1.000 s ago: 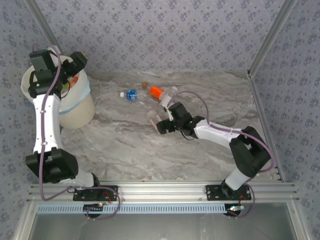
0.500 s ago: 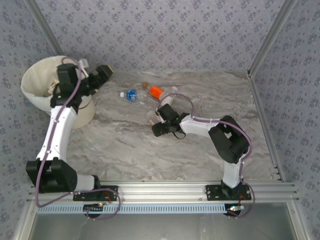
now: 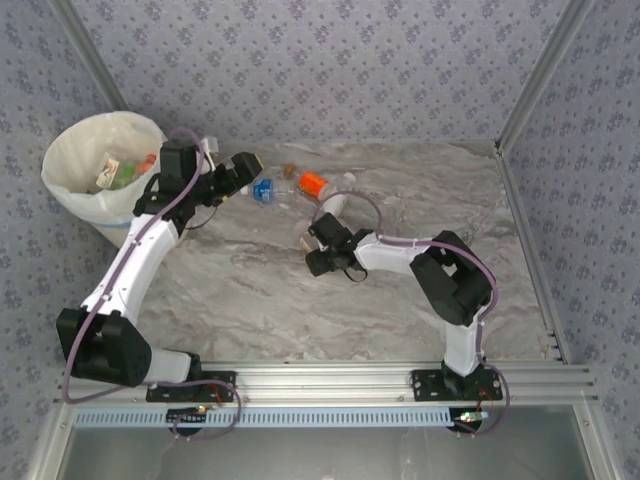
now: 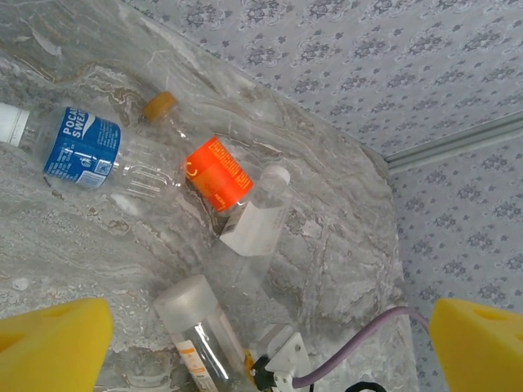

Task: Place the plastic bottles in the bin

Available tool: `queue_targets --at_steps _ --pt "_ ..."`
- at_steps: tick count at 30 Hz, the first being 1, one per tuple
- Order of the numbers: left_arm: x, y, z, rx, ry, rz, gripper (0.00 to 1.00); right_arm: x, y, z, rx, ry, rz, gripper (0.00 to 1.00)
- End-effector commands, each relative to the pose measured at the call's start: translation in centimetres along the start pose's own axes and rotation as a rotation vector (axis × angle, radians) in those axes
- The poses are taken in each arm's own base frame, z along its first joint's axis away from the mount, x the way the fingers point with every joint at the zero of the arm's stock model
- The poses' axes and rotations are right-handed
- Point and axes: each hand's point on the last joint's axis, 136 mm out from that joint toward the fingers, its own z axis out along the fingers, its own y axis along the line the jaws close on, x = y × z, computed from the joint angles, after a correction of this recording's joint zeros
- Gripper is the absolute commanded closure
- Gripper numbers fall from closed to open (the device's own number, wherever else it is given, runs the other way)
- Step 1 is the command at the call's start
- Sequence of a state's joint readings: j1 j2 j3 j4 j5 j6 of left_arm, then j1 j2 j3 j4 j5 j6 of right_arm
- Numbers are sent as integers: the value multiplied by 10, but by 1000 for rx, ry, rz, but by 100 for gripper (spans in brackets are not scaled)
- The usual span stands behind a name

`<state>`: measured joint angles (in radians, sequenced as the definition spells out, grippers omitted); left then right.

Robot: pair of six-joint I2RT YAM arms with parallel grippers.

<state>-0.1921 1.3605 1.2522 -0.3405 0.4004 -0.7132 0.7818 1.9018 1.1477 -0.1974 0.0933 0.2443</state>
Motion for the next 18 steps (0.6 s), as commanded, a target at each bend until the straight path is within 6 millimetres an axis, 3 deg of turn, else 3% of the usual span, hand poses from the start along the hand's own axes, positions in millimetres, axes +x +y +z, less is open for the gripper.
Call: queue_targets --at_steps 1,8,18 --pt "4 4 6 -18 5 26 1 -5 -1 -7 22 -39 -6 40" --pt "13 9 15 -27 39 34 1 -21 3 -31 -3 -137 -6 49" --pt "26 10 26 -22 80 17 1 -53 26 -75 -139 -308 -12 52"
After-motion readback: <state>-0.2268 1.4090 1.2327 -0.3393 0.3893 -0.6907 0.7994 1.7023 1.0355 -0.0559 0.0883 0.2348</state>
